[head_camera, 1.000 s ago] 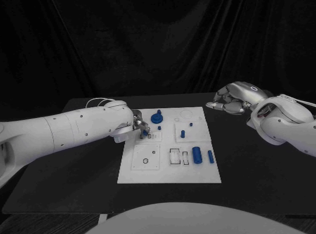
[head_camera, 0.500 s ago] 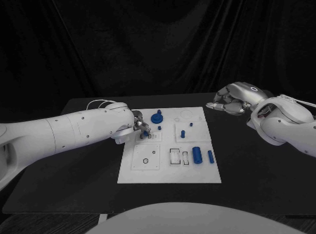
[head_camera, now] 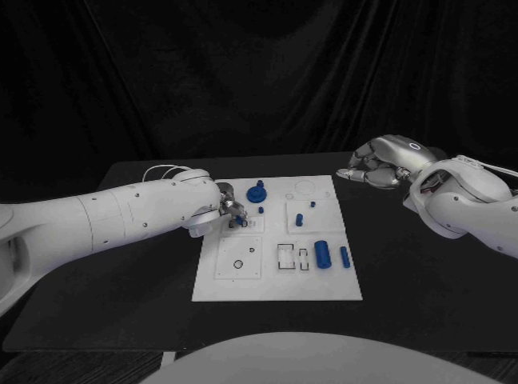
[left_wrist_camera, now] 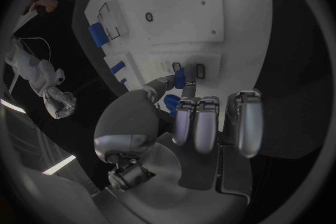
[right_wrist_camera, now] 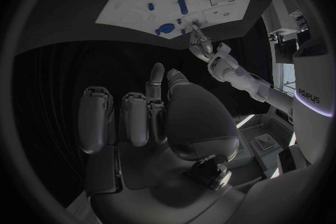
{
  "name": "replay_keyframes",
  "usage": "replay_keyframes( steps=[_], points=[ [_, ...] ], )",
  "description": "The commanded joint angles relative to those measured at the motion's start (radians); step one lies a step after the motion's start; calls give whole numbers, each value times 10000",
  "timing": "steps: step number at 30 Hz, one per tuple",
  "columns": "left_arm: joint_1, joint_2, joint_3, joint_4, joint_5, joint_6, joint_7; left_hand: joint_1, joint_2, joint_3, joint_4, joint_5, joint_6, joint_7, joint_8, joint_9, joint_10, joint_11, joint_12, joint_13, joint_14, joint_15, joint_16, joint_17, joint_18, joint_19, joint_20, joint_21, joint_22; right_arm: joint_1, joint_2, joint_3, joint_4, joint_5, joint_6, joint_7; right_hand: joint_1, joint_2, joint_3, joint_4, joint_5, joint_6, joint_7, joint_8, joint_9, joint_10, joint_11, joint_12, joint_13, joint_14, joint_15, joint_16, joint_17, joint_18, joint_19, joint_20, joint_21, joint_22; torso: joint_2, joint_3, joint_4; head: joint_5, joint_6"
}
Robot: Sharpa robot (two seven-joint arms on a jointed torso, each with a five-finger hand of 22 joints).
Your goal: Assemble the parts on the task board
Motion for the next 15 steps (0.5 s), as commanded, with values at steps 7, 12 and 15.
replay_keyframes(
  steps=[7, 12, 15],
  points=[
    [-85, 136, 5, -50, -9, 289, 141, -77, 51, 243, -151, -74, -11, -81, -14, 15, 1056, -94, 35, 2634, 1075, -64, 26, 2628, -20, -38, -9, -84, 1518, -34, 12, 10, -30, -7, 13, -103, 62, 8, 74, 11, 70, -57, 18, -46, 20, 1047, 49, 35, 2635, 697, 49, -63, 762, 60, 321, 15, -38, 2012, 0, 3, -3, -5, 0],
    [-117, 160, 5, -75, -9, 382, 140, -82, 57, 247, -140, -81, -15, -81, -21, 16, 1056, -93, 35, 2634, 1075, -65, 26, 2628, -19, -41, -10, -88, 1515, -39, 19, 10, -50, -6, 56, -109, 62, 8, 74, 11, 70, -57, 18, -46, 20, 1047, 49, 35, 2635, 697, 49, -63, 762, 60, 321, 15, -38, 2012, -5, 4, 0, -25, 0],
    [-137, 167, 5, -90, -9, 451, 136, -82, 57, 247, -140, -81, -15, -81, -21, 16, 1056, -93, 35, 2634, 1075, -65, 26, 2628, -19, -41, -10, -88, 1515, -45, 29, 10, -65, -6, 80, -111, 68, 10, 79, 15, 93, -56, 19, -54, 28, 1047, 50, 35, 2635, 698, 48, -63, 761, 59, 325, 15, -32, 2015, -2, 3, 1, -6, 0]
  ],
)
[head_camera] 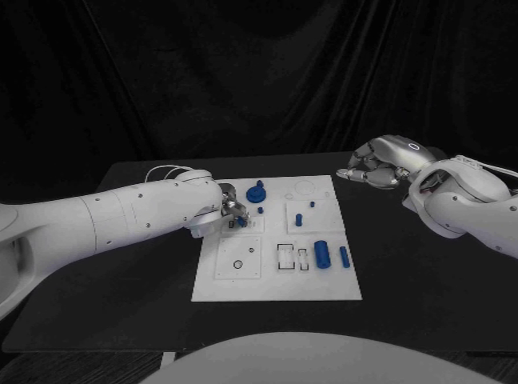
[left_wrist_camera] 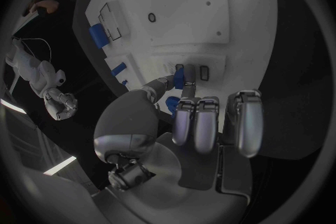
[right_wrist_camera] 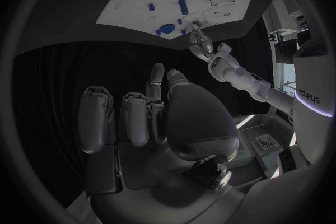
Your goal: Assemble the parts on the task board
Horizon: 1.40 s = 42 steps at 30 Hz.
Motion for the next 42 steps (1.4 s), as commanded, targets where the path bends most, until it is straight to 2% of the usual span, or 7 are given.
replay_keyframes(
  steps=[1, 18, 42],
  points=[
    [-94, 33, -29, 0, 14, 352, 102, -1, 137, 110, -59, -13, -10, -43, -25, -9, 1075, -75, 35, 2634, 1076, -64, 26, 2630, -19, -41, -10, -49, 1516, -28, 11, 9, -15, -14, 73, -112, 69, 11, 52, -13, 45, -56, 19, -54, 9, 1047, 50, 35, 2633, 698, 48, -63, 761, 59, 325, 15, -32, 2016, 2, 1, 2, 13, 0],
    [-172, 88, -29, -75, 14, 484, 111, 3, 138, 133, -53, -25, -40, -37, -56, -5, 1075, -73, 35, 2634, 1076, -64, 26, 2630, -6, -82, -13, -98, 1480, -39, 28, 9, -41, -14, 152, -165, 70, 15, 54, -10, 52, -55, 19, -57, 12, 1047, 50, 35, 2633, 695, 48, -73, 746, 60, 324, 15, -36, 2015, -3, 3, -1, 37, 0],
    [-281, 244, -29, -252, 14, 755, 146, -5, 77, 132, -50, -159, -130, -7, -139, 11, 1075, -51, 35, 2634, 1076, -49, 26, 2630, 17, -160, -6, -198, 1417, -77, 21, 9, -51, -14, 191, -211, 71, 19, 58, -6, 60, -56, 21, -63, 16, 1047, 51, 35, 2633, 691, 48, -91, 723, 66, 313, 15, -63, 2006, -4, 2, 0, -20, 0]
  ],
)
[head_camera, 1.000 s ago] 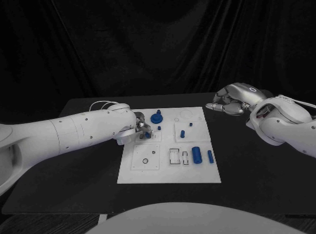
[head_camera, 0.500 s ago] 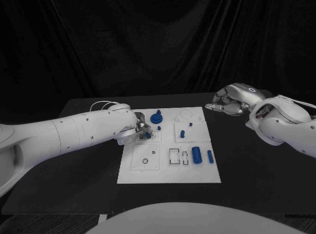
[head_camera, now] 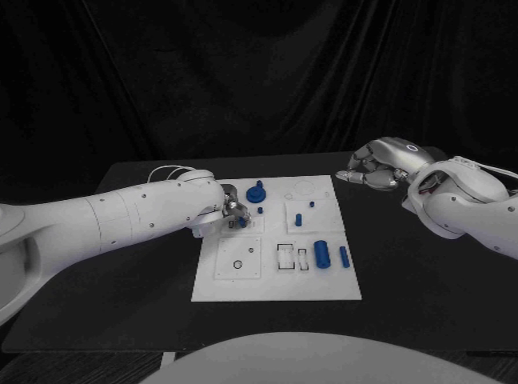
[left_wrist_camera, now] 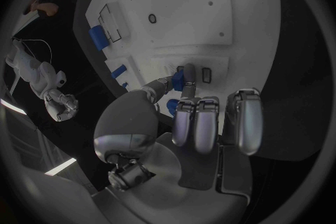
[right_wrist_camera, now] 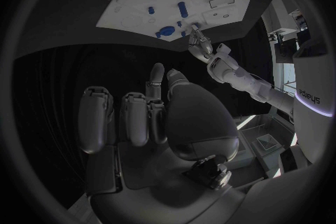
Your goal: Assemble the parts on the task board
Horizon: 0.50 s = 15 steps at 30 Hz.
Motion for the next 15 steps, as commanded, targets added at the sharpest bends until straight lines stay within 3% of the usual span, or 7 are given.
replay_keyframes(
  steps=[1, 15],
  points=[
    [-194, 46, -93, 37, 71, 496, 28, -21, 61, 91, -63, -44, -74, -26, -51, -15, 1002, -51, 35, 2634, 1075, -50, 26, 2633, 19, -85, -6, -36, 1418, -35, -11, 9, -6, -20, 48, -191, 72, 20, 58, -7, 60, -56, 21, -63, 11, 1047, 51, 36, 2631, 691, 48, -50, 723, 66, 313, 14, -64, 2010, -4, -1, 0, -8, 0],
    [-231, 51, -93, 86, 71, 625, 30, -10, 42, 90, -78, -85, -92, -23, -68, -9, 1002, -47, 35, 2634, 1075, -46, 26, 2633, 24, -104, -3, -60, 1404, -78, -35, 9, -11, -20, 66, -243, 67, 26, 63, 5, 73, -61, 28, -89, 29, 1047, 55, 36, 2631, 686, 50, -70, 693, 70, 309, 15, -83, 2004, 2, -2, 2, -40, 0]
  ],
)
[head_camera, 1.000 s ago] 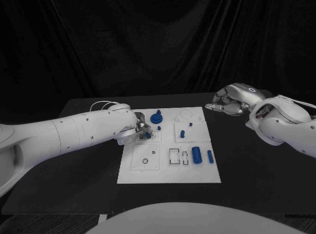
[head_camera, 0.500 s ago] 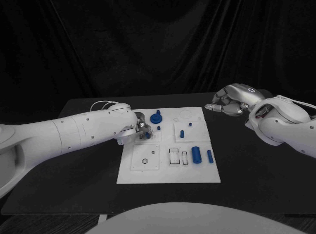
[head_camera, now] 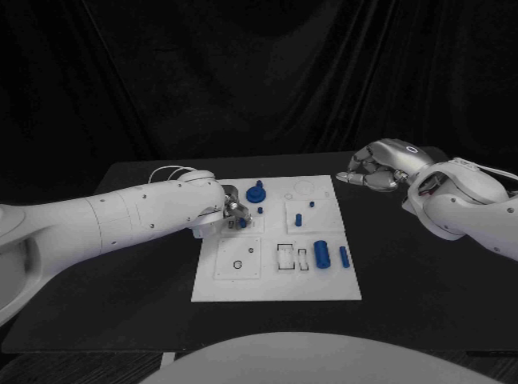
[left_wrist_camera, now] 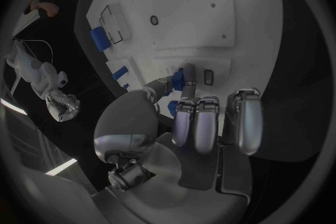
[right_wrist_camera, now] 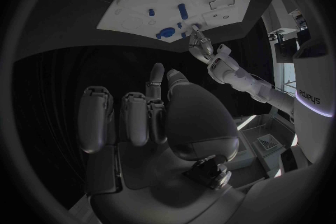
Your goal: Assemble the parts on the task board
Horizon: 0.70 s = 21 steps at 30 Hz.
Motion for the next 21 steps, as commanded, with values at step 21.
replay_keyframes(
  steps=[21],
  points=[
    [-230, 44, -108, -54, 93, 833, -51, -87, -88, -775, 203, -2192, -549, 140, -392, 19, 1023, 124, 35, 2634, 1075, 82, 26, 2634, 51, -155, 136, -249, 1348, -34, -32, 9, 10, -21, 72, -260, 48, 34, 60, 16, 19, -61, 34, -44, 22, 1047, 59, 35, 2632, 684, 52, -38, 684, 71, 306, 15, -45, 2003, -8, -1, 2, -25, 0]
  ],
)
